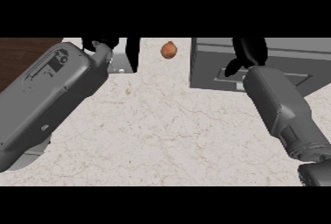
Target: Pick up the can, place it into the drawer and close the drawer
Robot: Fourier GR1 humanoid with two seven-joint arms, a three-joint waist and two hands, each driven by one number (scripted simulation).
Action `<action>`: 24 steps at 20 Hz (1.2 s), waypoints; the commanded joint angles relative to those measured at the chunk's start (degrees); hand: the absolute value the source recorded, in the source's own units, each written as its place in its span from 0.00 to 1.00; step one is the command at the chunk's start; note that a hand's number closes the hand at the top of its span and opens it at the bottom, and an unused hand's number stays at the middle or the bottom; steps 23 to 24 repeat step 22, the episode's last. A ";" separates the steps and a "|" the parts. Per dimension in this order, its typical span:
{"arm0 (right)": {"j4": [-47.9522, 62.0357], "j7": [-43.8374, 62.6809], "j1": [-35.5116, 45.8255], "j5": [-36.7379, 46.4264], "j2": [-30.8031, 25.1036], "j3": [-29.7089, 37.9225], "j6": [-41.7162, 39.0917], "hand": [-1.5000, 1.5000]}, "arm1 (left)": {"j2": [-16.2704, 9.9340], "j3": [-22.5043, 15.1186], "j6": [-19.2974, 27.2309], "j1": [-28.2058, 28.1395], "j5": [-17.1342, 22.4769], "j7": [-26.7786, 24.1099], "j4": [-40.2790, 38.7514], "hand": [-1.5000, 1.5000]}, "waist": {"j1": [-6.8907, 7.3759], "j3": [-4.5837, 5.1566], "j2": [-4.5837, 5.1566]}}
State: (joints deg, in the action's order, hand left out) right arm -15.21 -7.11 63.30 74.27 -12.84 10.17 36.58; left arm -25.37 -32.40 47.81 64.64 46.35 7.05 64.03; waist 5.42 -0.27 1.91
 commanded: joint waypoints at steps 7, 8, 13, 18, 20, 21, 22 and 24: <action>3.24 -0.03 8.83 -0.97 -1.84 2.04 -2.89 0.00 | -1.17 -0.15 -0.11 -1.54 -0.92 1.86 4.08 0.00 | 1.51 0.13 0.20; 4.39 -2.22 8.04 -1.99 -0.57 2.68 -4.36 0.00 | -0.53 -1.10 1.15 -0.93 -1.53 2.79 4.00 0.00 | 1.29 0.06 0.21; 3.63 -10.28 7.36 -15.25 2.12 14.44 -8.89 0.00 | -1.93 -0.18 0.29 -3.20 -0.92 2.53 6.33 0.00 | 1.74 -0.14 0.03; 3.41 -15.07 8.10 -22.98 1.74 22.01 -13.34 0.00 | -2.53 -0.09 0.26 -3.94 -1.50 2.26 6.95 0.00 | 1.54 -0.10 0.27; 3.76 -15.81 8.81 -24.41 0.30 23.46 -16.11 0.00 | -4.09 0.65 -1.00 -6.32 -1.13 1.92 8.32 0.00 | 1.44 0.08 -0.09; 3.86 -16.31 8.54 -24.40 1.32 23.50 -15.17 0.00 | -3.94 1.06 -0.08 -3.84 -0.87 3.90 8.63 0.00 | 1.12 0.03 -0.11; 3.80 -18.03 7.68 -25.01 -0.01 24.20 -15.67 0.00 | -3.60 0.04 0.72 -4.30 -1.80 3.64 8.62 0.00 | 1.06 -0.01 0.14; 3.80 -18.03 7.68 -25.01 -0.01 24.20 -15.67 0.00 | -3.60 0.04 0.72 -4.30 -1.80 3.64 8.62 0.00 | 1.06 -0.01 0.14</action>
